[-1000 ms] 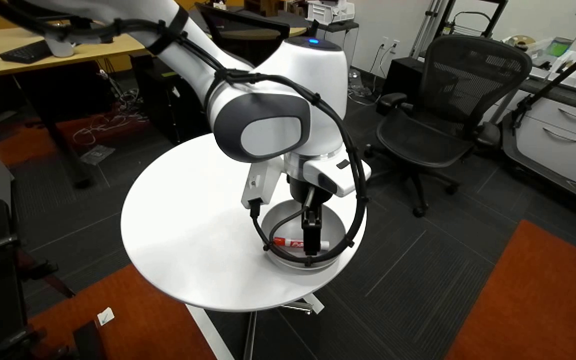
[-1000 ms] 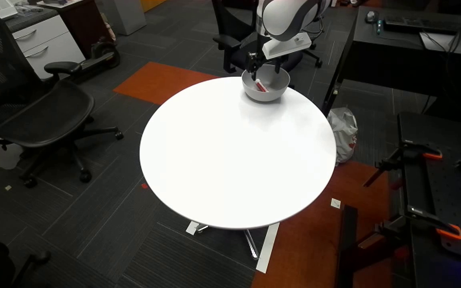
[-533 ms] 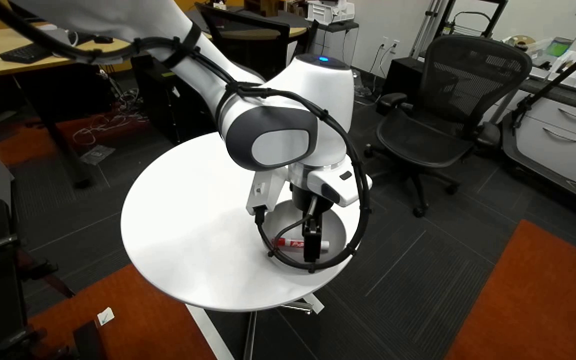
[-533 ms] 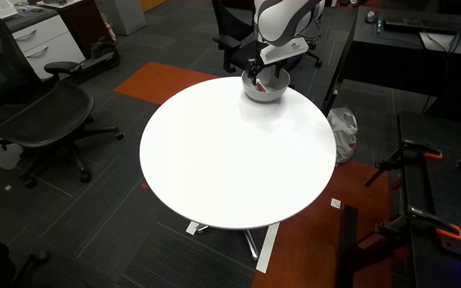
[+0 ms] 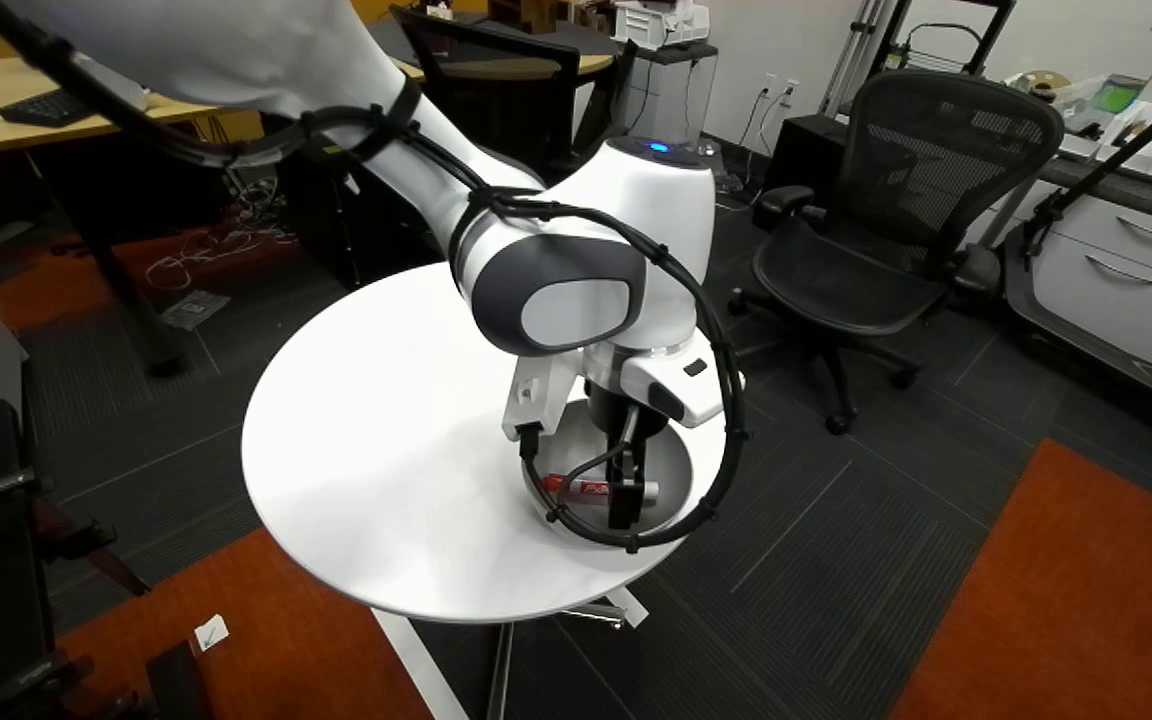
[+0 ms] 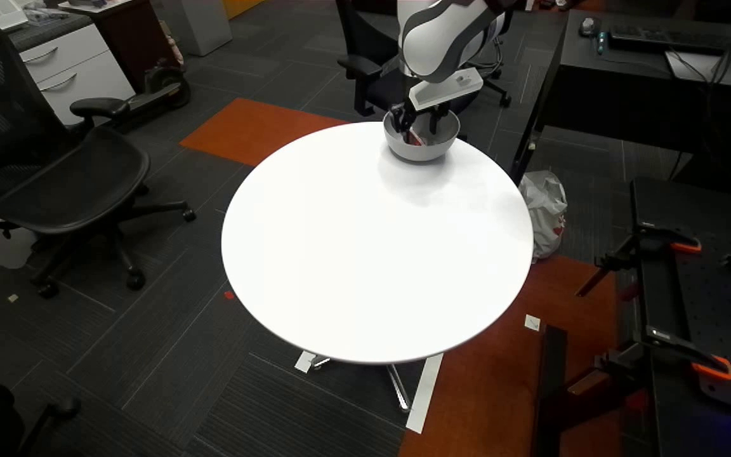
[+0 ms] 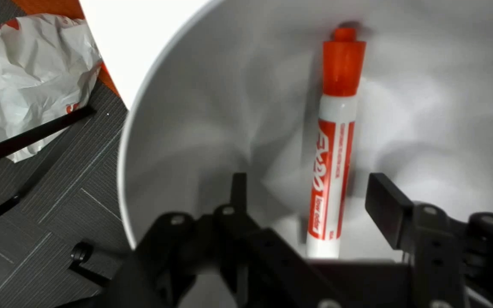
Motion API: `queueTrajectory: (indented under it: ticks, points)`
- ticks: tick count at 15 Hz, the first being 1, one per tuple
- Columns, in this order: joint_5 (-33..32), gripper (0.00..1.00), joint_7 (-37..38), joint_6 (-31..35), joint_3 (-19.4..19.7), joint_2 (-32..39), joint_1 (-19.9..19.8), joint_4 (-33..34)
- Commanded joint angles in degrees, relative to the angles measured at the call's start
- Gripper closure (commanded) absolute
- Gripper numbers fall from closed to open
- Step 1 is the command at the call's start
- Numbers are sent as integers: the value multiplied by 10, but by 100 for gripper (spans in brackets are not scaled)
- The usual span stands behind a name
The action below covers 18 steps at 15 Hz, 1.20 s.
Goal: Remove the marker from the bowl and put it on the table
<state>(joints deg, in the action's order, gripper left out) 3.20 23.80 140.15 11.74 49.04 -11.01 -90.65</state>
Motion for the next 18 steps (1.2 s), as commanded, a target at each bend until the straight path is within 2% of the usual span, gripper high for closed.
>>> queueTrajectory:
  ticks: [1,6,7,9,14,18]
  points:
    - [14,59,-8,-30,4,16,-2,32]
    - [13,97,-6,-36,5,19,-2,40]
    - [11,100,-4,-34,7,13,1,34]
    - [10,95,-2,-23,10,-9,6,13]
    - [0,95,4,13,21,-94,26,-60]
    - [-6,95,11,16,26,-156,46,-104]
